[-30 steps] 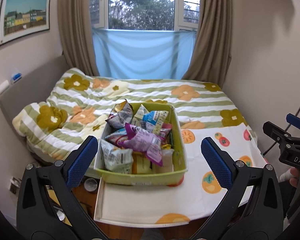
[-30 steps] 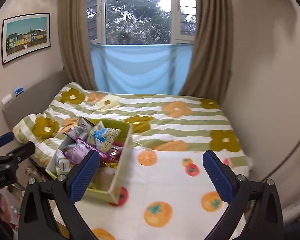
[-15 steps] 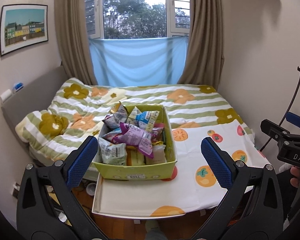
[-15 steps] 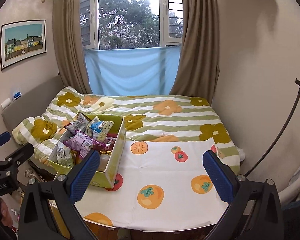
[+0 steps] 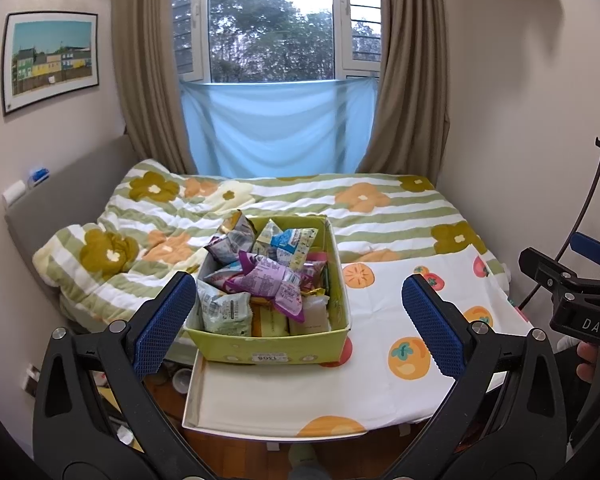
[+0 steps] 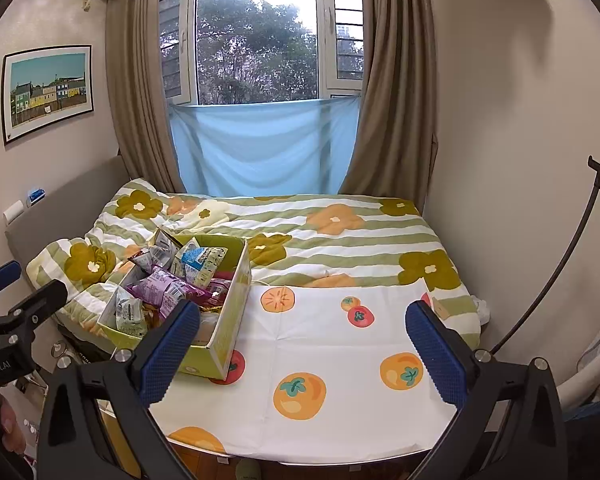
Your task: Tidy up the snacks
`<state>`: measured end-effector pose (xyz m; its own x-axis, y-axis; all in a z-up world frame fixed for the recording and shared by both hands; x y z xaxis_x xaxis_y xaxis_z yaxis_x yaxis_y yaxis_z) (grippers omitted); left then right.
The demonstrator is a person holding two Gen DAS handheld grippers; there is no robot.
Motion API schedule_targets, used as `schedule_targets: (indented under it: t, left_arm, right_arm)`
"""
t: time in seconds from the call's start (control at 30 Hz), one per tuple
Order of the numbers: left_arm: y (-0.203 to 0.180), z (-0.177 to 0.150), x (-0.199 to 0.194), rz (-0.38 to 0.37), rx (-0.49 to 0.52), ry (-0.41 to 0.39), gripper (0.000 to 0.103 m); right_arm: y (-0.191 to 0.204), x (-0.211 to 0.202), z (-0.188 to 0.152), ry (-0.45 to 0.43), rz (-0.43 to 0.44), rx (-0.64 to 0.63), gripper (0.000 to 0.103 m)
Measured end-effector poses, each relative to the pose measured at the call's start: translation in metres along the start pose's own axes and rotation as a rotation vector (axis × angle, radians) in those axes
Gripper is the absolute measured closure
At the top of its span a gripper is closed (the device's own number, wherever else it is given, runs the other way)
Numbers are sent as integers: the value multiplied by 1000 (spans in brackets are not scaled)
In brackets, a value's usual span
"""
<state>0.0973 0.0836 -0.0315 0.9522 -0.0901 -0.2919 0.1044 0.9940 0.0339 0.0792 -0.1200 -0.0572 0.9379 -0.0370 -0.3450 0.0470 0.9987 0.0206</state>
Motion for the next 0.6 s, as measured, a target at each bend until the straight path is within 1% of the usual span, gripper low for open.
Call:
schedule_targets:
  t: [0.6]
  left_arm:
    - [-10,3,4,-11,18,-2,1]
  right_arm:
    - [-8,-1,-1,-6,-10,22,1]
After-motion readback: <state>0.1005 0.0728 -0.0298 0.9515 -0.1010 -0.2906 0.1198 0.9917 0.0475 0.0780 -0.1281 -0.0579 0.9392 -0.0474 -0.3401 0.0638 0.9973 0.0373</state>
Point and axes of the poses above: each gripper's, at about its wrist camera, not at the fingertips, and x roughly the way its jaws point, y to its left, z to its top, the point moved 10 cm from there along x, roughly the way its jaws point, and after that the axes turned 13 degrees about -y, right-handed, at the moved point
